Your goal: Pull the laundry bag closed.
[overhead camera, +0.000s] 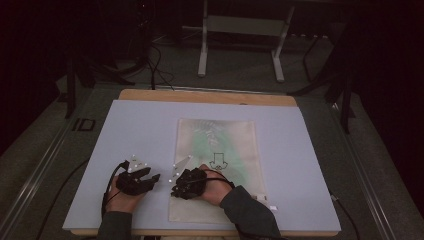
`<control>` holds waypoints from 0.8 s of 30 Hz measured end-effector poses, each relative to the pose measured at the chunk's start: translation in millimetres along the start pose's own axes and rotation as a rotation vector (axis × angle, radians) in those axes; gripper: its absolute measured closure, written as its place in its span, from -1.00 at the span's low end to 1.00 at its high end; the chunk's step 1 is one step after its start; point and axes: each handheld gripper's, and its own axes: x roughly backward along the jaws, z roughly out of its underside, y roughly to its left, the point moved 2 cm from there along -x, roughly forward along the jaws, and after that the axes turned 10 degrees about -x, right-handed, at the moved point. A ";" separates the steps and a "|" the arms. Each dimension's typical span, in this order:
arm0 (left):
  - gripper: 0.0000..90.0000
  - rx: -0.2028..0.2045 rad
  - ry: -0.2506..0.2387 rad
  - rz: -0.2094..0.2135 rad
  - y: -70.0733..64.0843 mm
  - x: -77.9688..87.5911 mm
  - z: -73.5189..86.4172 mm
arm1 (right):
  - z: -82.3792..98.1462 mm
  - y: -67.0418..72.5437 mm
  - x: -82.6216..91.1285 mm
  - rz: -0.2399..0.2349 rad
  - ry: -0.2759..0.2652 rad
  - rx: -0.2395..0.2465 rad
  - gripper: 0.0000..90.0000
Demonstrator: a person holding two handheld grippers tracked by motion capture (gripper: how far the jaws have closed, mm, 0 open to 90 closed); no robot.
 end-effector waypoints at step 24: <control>0.34 -0.007 -0.036 0.092 -11.4 6.4 -4.1 | 18.8 -7.9 -6.3 -0.027 0.024 -0.048 0.82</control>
